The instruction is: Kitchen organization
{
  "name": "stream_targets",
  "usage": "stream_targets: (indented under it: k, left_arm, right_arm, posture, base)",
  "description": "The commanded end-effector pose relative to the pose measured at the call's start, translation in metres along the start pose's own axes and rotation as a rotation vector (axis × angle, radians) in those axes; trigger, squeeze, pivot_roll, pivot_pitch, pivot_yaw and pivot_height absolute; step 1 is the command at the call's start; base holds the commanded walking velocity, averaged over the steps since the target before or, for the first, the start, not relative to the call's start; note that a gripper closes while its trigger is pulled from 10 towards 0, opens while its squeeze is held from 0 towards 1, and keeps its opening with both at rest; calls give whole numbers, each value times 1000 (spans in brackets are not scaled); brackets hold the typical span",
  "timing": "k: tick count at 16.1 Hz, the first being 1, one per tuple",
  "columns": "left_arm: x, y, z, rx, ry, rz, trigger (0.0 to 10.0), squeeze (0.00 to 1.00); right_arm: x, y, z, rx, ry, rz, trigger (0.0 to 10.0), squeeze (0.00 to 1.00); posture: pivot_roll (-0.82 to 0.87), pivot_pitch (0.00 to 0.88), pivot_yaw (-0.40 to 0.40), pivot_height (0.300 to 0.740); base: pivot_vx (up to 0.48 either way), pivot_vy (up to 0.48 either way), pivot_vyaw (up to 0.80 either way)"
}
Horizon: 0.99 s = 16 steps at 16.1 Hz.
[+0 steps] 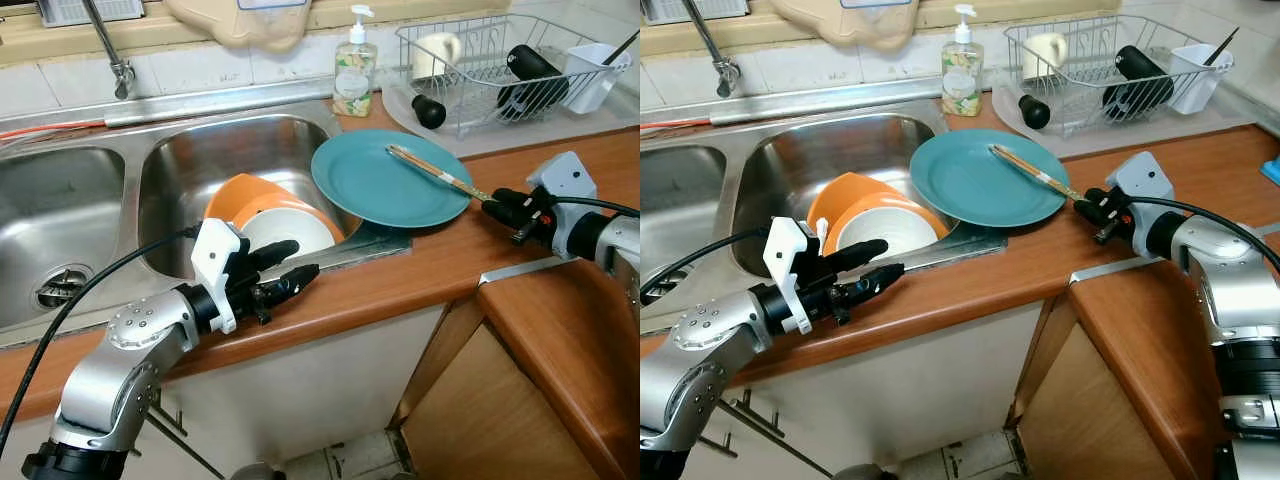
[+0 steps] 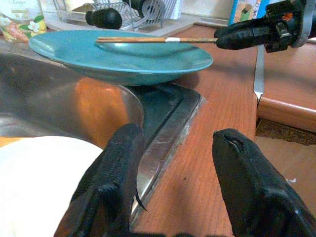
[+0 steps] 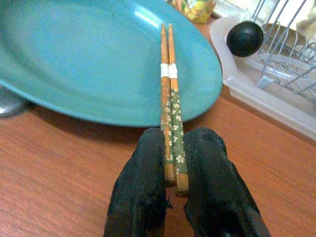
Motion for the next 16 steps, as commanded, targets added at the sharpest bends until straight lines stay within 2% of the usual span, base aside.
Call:
stream_targets:
  k: [1, 3, 4, 5, 6, 7, 8, 10, 12, 13, 16]
  left_arm:
    - [15, -1, -7, 45, -71, 44, 10000, 0]
    - [25, -3, -12, 80, -156, 63, 10000, 0]
    - [33, -8, -15, 97, -256, 77, 10000, 0]
    - [41, -12, -16, 105, -305, 99, 10000, 0]
    - [43, -13, -17, 106, -320, 105, 10000, 0]
    - [51, -17, -20, 127, -416, 116, 10000, 0]
    - [54, -18, -21, 136, -450, 118, 10000, 0]
    - [60, -24, -23, 140, -610, 106, 10000, 0]
    - [60, -27, -22, 131, -686, 91, 10000, 0]
    - [64, -33, -20, 123, -779, 96, 10000, 0]
    - [66, -40, -18, 108, -859, 114, 10000, 0]
  right_arm:
    - [28, 1, 0, 17, 3, 104, 0, 0]
    - [42, -1, -9, 55, 8, 148, 0, 0]
    - [54, -6, -22, 99, 28, 183, 0, 0]
    - [63, -10, -31, 127, 41, 208, 0, 0]
    - [66, -11, -34, 136, 45, 215, 0, 0]
    - [76, -14, -48, 179, 58, 237, 0, 0]
    - [80, -15, -53, 195, 64, 245, 0, 0]
    - [90, -17, -66, 236, 78, 270, 0, 0]
    - [93, -17, -70, 249, 87, 275, 0, 0]
    - [98, -16, -73, 267, 101, 280, 0, 0]
    - [103, -15, -74, 276, 130, 270, 0, 0]
  posture:
    - [-42, 0, 34, 740]
    - [-42, 0, 33, 740]
    - [-42, 0, 33, 740]
    - [-41, 0, 35, 740]
    - [-41, 0, 35, 740]
    - [-40, 0, 37, 740]
    - [-40, 0, 37, 740]
    - [-37, 0, 36, 740]
    - [-36, 0, 30, 740]
    - [-36, 0, 24, 740]
    - [-39, 0, 25, 740]
  base:
    - [0, 0, 0]
    - [0, 0, 0]
    - [0, 0, 0]
    - [0, 0, 0]
    - [0, 0, 0]
    - [0, 0, 0]
    - [0, 0, 0]
    - [0, 0, 0]
    - [0, 0, 0]
    - [0, 0, 0]
    - [0, 0, 0]
Point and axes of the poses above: a point about 5 cm out from each wrist's last joint towards the gripper, its own y axis pointing back from the gripper into the wrist, its own x axis along the axis of the wrist's last joint, z = x × y, the point moved 3 cm from there along -y, pointing out of the wrist towards the gripper, and after that the axes turned 9 degrees about y, right-handed, at the moved point
